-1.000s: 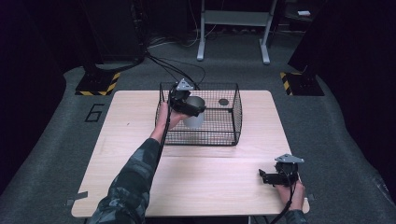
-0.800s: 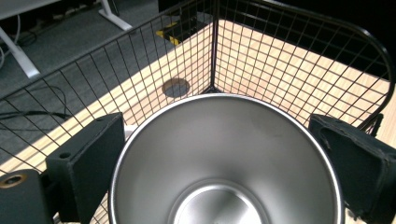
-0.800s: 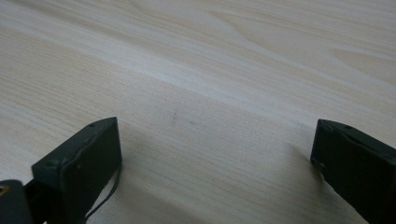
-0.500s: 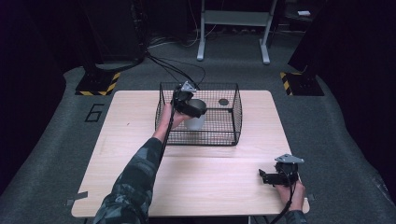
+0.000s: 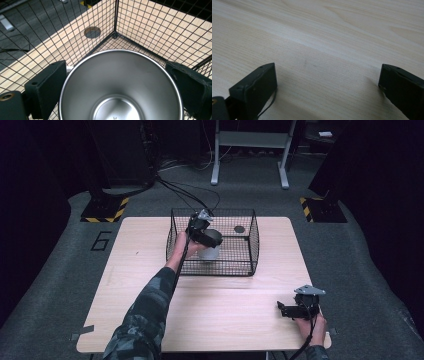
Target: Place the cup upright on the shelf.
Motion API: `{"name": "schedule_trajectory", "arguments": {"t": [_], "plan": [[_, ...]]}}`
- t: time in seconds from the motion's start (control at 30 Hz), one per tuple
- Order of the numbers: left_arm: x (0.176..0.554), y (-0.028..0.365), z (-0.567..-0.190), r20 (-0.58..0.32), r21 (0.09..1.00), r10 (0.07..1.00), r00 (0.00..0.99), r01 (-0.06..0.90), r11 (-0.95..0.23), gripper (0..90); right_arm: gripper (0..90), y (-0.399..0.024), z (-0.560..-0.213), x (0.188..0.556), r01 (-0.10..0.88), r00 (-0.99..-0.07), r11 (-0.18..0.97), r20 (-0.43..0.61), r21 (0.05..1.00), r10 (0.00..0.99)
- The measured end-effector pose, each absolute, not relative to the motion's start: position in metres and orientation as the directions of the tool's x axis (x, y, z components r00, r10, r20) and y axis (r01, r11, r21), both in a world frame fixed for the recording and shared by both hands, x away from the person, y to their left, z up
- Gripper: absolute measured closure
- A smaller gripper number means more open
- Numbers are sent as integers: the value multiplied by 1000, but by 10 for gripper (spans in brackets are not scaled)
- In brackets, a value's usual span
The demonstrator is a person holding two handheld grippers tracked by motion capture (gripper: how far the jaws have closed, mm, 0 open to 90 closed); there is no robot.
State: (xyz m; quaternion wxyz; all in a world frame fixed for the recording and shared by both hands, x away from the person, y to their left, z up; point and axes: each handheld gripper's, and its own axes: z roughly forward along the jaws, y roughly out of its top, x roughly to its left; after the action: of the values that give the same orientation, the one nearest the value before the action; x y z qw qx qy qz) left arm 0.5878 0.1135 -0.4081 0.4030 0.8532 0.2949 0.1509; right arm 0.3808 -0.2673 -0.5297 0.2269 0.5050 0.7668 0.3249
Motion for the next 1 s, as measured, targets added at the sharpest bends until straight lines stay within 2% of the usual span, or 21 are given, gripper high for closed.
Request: {"name": "schedule_trajectory", "arguments": {"t": [1.0], "plan": [[604,103,-423,14,706,621,784,432,-561,63,15,-267,-530,381,626,-384,273,-16,730,923]]}}
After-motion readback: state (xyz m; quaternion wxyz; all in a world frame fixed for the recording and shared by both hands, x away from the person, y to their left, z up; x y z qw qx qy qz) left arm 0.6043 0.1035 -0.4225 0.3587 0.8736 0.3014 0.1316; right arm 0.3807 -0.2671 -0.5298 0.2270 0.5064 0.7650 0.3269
